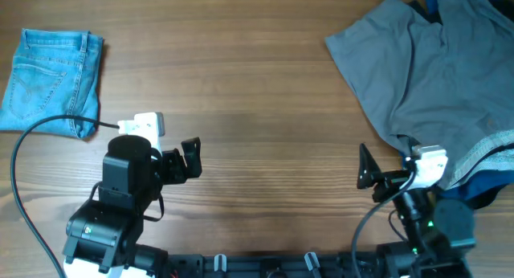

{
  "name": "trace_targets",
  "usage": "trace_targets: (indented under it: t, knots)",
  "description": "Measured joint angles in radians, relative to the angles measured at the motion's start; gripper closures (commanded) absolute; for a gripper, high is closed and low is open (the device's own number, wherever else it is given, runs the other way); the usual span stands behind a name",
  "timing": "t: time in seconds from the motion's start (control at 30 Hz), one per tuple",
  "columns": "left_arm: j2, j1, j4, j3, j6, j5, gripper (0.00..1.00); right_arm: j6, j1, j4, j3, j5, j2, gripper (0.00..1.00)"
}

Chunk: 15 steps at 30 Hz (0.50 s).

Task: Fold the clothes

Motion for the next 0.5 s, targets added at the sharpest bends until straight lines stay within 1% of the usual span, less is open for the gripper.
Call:
trace_targets:
  t: [0.03, 0.1, 0.2, 0.23, 0.3, 0.37, 0.5]
  knots:
    - [0.000, 0.000, -0.002, 0.000, 0.000, 0.000, 0.00, 0.000, 0.000, 0.134, -0.076, -0.002, -0.032, 0.00]
    - [0.000, 0.000, 0.000, -0.001, 0.000, 0.000, 0.00, 0.000, 0.001, 0.325, -0.223, -0.005, -0.099, 0.00]
    - [0.000, 0.000, 0.000, -0.001, 0.000, 0.000, 0.00, -0.004, 0.001, 0.513, -0.358, -0.005, -0.142, 0.00]
    - [0.000, 0.000, 0.000, -0.001, 0.000, 0.000, 0.00, -0.010, 0.001, 0.545, -0.387, -0.005, -0.144, 0.00]
    - [0.000, 0.000, 0.000, -0.001, 0.000, 0.000, 0.00, -0.045, 0.001, 0.512, -0.397, -0.004, -0.145, 0.00]
    - [0.000, 0.000, 0.000, -0.001, 0.000, 0.000, 0.00, -0.084, 0.001, 0.423, -0.399, -0.004, -0.147, 0.00]
    - [0.000, 0.000, 0.000, -0.001, 0.000, 0.000, 0.00, -0.103, 0.001, 0.417, -0.399, -0.004, -0.147, 0.00]
